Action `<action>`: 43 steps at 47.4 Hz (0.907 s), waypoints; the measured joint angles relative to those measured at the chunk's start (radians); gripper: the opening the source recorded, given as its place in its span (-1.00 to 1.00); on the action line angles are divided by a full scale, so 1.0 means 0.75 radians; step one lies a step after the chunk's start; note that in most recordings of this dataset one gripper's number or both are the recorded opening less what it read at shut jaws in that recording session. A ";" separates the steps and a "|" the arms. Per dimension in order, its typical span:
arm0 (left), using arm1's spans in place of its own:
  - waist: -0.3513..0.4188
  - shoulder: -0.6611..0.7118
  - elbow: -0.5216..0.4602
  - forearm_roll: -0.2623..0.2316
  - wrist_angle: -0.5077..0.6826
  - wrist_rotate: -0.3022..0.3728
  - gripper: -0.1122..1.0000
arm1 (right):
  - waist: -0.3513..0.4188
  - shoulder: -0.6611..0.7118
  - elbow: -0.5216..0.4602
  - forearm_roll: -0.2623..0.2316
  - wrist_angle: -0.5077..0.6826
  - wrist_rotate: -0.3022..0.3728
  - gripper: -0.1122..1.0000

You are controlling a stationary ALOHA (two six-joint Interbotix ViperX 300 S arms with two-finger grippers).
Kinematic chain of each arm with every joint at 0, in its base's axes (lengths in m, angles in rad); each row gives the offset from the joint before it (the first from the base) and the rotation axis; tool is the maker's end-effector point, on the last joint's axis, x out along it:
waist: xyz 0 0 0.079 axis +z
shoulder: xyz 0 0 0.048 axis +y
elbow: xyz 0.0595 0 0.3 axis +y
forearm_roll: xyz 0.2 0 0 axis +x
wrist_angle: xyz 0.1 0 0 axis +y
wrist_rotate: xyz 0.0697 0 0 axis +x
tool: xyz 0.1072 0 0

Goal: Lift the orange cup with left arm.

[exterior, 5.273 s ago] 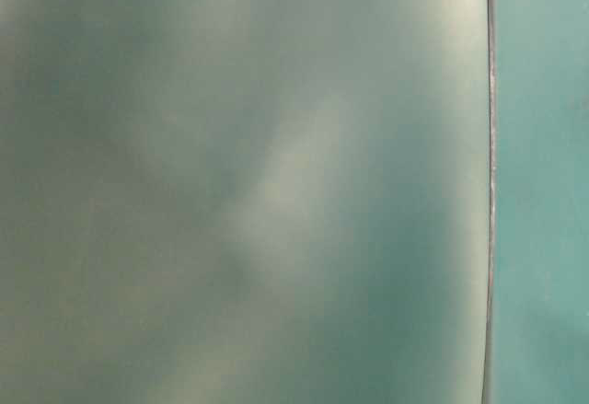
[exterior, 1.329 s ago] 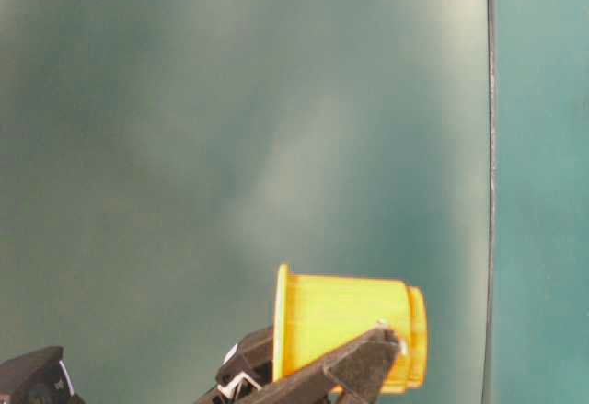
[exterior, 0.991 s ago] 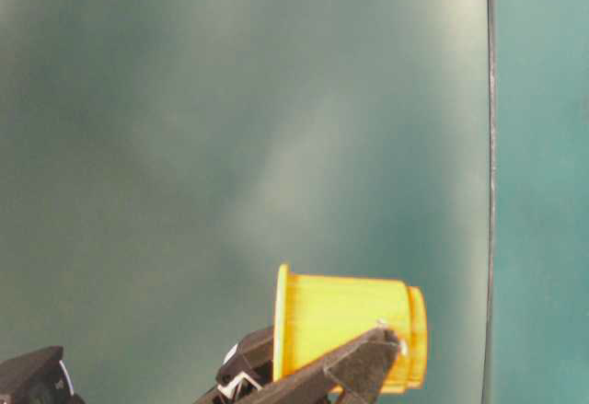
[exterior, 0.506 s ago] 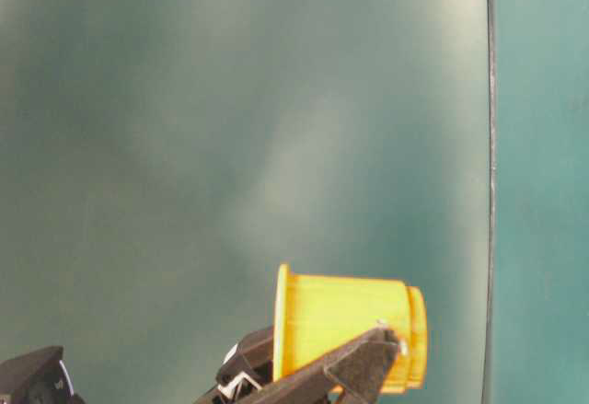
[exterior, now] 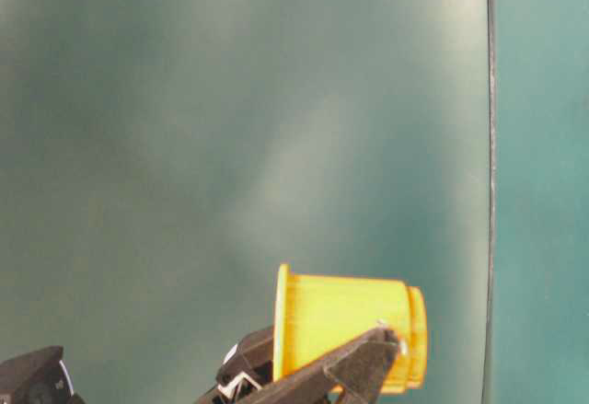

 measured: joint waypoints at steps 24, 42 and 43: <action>0.000 0.000 0.000 0.000 0.004 0.000 0.35 | 0.000 0.000 0.000 0.000 0.012 0.000 -0.80; 0.000 0.000 0.000 0.000 0.004 -0.002 0.35 | 0.000 0.000 -0.002 0.000 0.018 0.000 -0.80; 0.000 0.000 0.000 0.002 0.006 0.000 0.35 | 0.000 0.000 -0.002 0.000 0.018 0.000 -0.80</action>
